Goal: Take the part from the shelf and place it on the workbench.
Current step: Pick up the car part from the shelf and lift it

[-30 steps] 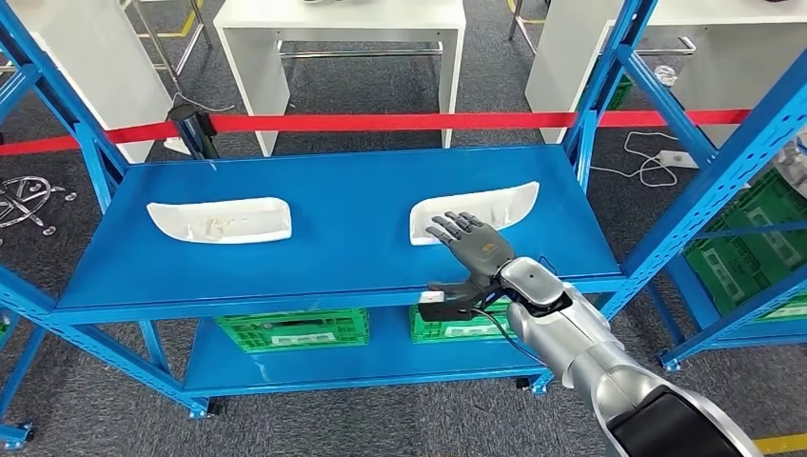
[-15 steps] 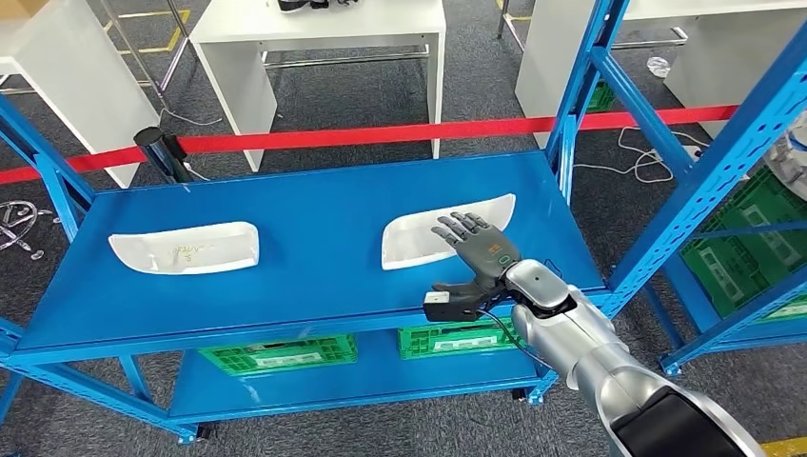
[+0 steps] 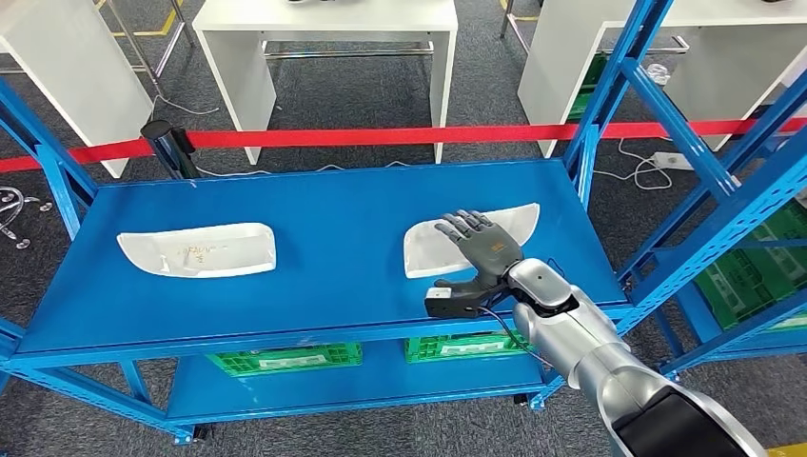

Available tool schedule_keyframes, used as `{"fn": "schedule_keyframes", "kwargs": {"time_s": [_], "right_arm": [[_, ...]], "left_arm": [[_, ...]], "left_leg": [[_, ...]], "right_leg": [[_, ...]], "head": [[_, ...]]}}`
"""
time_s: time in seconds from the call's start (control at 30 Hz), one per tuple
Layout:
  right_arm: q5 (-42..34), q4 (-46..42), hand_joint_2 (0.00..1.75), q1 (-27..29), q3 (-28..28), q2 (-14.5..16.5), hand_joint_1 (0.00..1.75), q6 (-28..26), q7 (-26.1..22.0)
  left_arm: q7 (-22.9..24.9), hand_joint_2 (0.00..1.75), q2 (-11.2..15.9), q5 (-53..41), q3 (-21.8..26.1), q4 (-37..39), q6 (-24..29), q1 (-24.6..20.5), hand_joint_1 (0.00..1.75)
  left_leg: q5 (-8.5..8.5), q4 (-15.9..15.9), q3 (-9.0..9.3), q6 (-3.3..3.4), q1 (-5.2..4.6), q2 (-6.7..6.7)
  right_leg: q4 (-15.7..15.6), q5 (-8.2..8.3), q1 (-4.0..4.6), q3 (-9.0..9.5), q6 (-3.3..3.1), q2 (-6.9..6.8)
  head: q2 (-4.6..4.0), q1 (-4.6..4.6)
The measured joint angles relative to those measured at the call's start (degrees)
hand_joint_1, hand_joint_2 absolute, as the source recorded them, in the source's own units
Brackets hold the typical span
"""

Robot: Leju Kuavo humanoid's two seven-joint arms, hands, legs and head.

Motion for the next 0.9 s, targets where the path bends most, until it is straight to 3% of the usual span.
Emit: {"fn": "schedule_keyframes", "kwargs": {"time_s": [0.17, 0.7, 0.73, 0.83, 0.87, 0.9], "right_arm": [[-0.71, 0.13, 1.75, 0.21, 0.03, -0.01, 0.00, 1.18, -0.72], [-1.80, 0.48, 1.75, -0.01, 0.07, 0.10, 0.00, 2.93, -0.78], [-1.87, 0.48, 1.75, -0.02, 0.07, 0.09, 0.19, 3.05, -0.79], [-2.24, 0.51, 1.75, 0.07, 0.07, 0.03, 1.48, 3.46, -0.81], [-2.35, 0.53, 1.75, 0.16, 0.07, -0.02, 1.73, 3.59, -0.82], [-2.45, 0.55, 1.75, 0.31, 0.07, -0.11, 1.75, 3.68, -0.82]], "left_arm": [[-0.37, 0.00, -0.01, -0.16, 0.01, 0.00, -0.05, -0.01, 0.00], [-0.42, 0.00, -0.11, -1.05, 0.00, 0.07, -0.50, -0.05, 0.00], [-0.45, 0.00, -0.12, -1.15, 0.00, 0.08, -0.51, -0.05, 0.00], [-0.78, 0.00, -0.14, -1.59, 0.00, 0.09, -0.53, -0.07, 0.00], [-1.04, 0.00, -0.15, -1.70, 0.00, 0.09, -0.58, -0.08, 0.00], [-1.47, 0.44, -0.15, -1.76, 0.00, 0.08, -0.76, -0.09, 0.00]], "left_leg": [[0.03, 0.01, 0.07, 0.07, 0.00, 0.00], [0.01, -0.05, 0.50, 0.00, 0.05, 0.01], [0.01, -0.05, 0.53, 0.00, 0.05, 0.02], [0.01, -0.05, 0.58, 0.00, 0.05, 0.04], [0.01, -0.05, 0.60, 0.00, 0.05, 0.04], [0.01, -0.05, 0.61, 0.00, 0.05, 0.04]], "right_leg": [[-0.06, 0.07, -0.01, 0.07, 0.38, 0.00], [0.04, -0.13, 0.06, 0.42, 0.47, -0.02], [0.04, -0.14, 0.06, 0.43, 0.47, -0.02], [0.03, -0.14, 0.06, 0.47, 0.47, -0.01], [0.03, -0.14, 0.05, 0.48, 0.47, -0.01], [0.03, -0.14, 0.05, 0.49, 0.47, -0.01]], "head": [[0.00, 0.00], [0.00, 0.00], [0.00, 0.00], [0.00, -0.01], [0.00, -0.01], [0.00, -0.01]]}}
